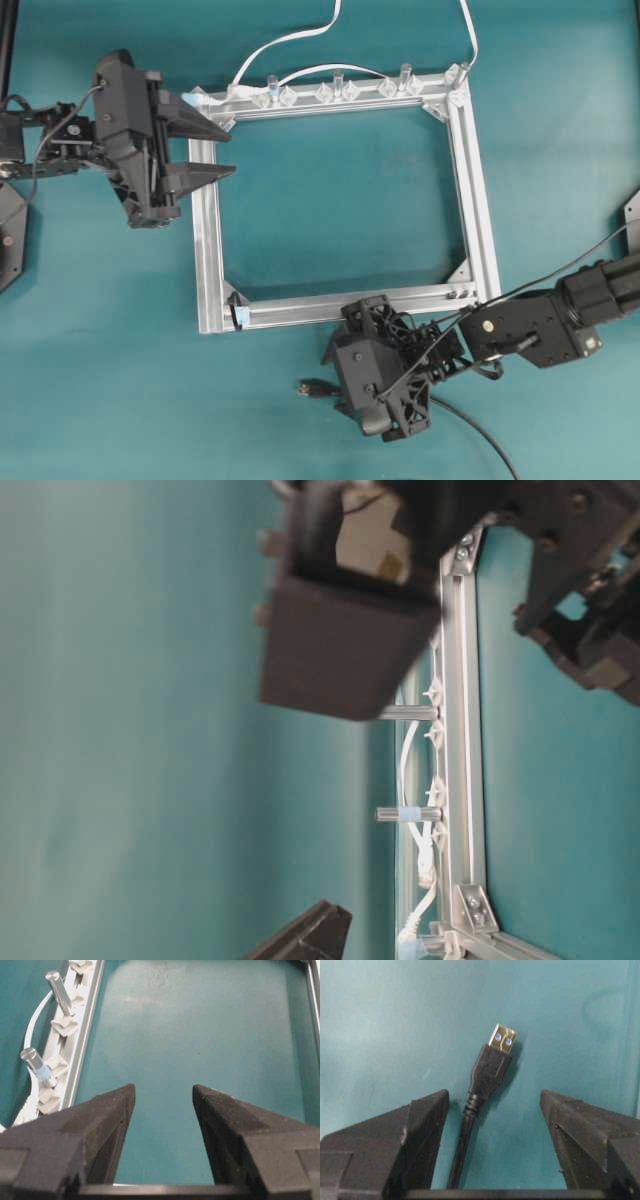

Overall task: Insert the wire through the string loop located on the left side.
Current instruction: 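Grasp the black USB cable just behind the plug with the right gripper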

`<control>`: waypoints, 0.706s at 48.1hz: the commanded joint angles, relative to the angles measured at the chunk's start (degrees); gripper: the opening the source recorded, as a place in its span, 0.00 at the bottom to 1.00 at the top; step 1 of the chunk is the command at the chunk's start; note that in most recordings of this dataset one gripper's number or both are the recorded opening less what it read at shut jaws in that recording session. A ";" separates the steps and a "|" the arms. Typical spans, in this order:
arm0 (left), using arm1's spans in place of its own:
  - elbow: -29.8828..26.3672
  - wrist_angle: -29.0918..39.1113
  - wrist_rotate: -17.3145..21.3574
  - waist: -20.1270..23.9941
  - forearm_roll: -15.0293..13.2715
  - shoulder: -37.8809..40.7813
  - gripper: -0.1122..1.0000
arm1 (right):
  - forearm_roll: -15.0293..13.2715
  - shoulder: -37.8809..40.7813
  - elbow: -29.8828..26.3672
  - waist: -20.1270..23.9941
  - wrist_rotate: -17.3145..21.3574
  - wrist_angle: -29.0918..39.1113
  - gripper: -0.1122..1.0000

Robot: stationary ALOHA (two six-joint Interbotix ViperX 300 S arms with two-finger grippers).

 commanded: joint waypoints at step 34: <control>2.55 -0.18 0.44 -0.44 0.18 -5.10 0.62 | 0.09 2.02 -3.78 2.02 1.58 8.44 0.76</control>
